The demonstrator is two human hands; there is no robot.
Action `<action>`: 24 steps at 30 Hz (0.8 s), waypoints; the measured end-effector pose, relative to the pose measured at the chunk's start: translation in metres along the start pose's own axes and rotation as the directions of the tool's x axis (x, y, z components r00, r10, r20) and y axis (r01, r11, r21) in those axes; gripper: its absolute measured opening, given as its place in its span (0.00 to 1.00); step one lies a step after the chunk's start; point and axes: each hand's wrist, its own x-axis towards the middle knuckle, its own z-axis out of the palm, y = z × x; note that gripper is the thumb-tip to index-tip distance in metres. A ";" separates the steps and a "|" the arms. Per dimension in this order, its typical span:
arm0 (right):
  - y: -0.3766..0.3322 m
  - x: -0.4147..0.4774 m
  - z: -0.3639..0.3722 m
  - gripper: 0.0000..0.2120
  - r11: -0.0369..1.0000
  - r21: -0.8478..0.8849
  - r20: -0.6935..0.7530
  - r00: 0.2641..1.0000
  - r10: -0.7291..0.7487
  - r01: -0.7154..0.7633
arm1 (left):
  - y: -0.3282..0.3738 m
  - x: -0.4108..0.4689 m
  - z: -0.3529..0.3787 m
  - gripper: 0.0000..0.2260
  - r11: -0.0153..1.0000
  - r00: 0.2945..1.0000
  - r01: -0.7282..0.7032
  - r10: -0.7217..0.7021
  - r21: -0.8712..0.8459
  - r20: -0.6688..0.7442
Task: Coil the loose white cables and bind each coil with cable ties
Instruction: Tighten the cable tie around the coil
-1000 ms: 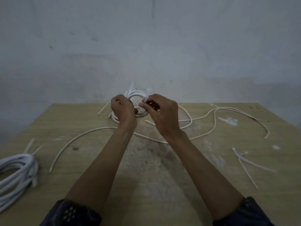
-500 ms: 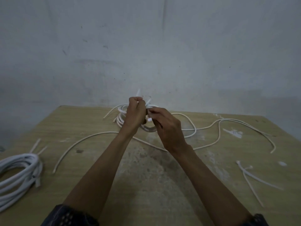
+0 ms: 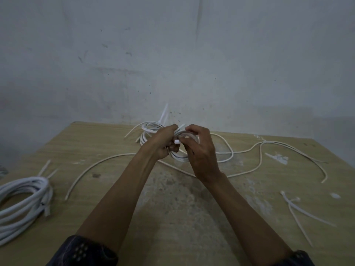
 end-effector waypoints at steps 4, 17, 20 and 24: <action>0.005 -0.001 0.001 0.07 0.974 -0.210 -0.044 0.995 -0.094 0.083 | -0.008 0.000 -0.001 0.15 0.994 0.995 0.066 -0.059 -0.085 0.080; -0.006 0.043 -0.030 0.07 0.825 0.352 0.032 0.887 0.462 -0.442 | 0.005 -0.030 0.026 0.05 0.525 0.645 -0.702 0.755 0.481 0.116; -0.008 0.048 -0.039 0.12 0.702 0.458 0.079 0.811 0.579 -0.546 | 0.008 -0.032 0.029 0.07 0.446 0.587 -0.718 0.801 0.534 0.120; -0.012 0.047 -0.037 0.14 0.785 0.395 -0.029 0.848 0.530 -0.477 | 0.006 -0.031 0.030 0.09 0.432 0.583 -0.714 0.803 0.551 0.126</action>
